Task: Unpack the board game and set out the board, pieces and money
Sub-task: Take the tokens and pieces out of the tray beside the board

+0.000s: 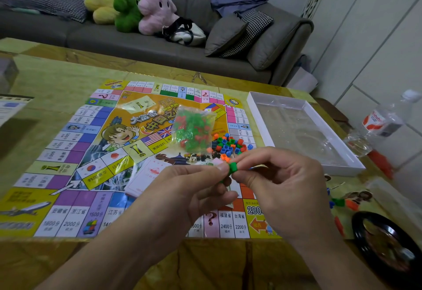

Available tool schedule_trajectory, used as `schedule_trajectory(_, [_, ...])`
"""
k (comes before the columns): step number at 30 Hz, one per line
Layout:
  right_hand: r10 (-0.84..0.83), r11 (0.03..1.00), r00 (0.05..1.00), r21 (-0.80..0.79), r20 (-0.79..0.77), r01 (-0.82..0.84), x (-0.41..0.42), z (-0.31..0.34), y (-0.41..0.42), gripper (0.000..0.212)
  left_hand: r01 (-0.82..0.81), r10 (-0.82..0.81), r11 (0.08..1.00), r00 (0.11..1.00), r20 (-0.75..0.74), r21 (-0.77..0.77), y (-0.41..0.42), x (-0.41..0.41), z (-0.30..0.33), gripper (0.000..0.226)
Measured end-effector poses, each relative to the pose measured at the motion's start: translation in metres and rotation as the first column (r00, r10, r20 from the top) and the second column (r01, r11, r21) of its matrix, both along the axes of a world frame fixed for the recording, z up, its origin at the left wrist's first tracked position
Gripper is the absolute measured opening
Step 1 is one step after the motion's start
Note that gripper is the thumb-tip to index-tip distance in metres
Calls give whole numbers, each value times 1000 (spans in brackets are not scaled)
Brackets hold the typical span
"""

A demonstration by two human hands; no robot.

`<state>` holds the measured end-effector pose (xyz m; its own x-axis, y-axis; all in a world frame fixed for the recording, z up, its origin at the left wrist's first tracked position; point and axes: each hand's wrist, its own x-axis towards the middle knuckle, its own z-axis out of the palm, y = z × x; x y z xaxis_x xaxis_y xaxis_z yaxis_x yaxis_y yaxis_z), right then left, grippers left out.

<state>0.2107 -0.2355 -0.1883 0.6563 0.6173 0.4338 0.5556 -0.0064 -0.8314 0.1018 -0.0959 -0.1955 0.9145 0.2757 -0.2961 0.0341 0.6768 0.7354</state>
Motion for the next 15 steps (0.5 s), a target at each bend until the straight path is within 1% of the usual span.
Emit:
schedule_trajectory(2, [-19, 1000, 998, -16, 62, 20, -1, 0, 0, 24, -22, 22, 999, 1000, 0, 28, 0, 0, 1, 36])
schedule_trajectory(5, [-44, 998, 986, -26, 160, 49, -2, -1, 0, 25, -63, 64, 994, 998, -13, 92, -3, -1, 1, 34])
schedule_trajectory(7, [-51, 998, 985, -17, 168, 54, -3, -3, 1, 27, -83, 87, 989, 996, -27, 121, -4, -1, 2, 36])
schedule_trajectory(9, [-43, 999, 984, -15, 173, 46, -3, -4, 2, 27, -85, 88, 990, 996, -25, 111, -4, -2, 2, 40])
schedule_trajectory(13, [-11, 1000, 963, -20, 271, 16, -4, -3, 3, 24, -68, 69, 996, 998, -3, 52, -3, -5, 3, 35])
schedule_trajectory(15, [16, 1000, 969, -29, 246, -9, -4, -1, 2, 21, -58, 59, 997, 998, -9, 58, -1, -5, 4, 33])
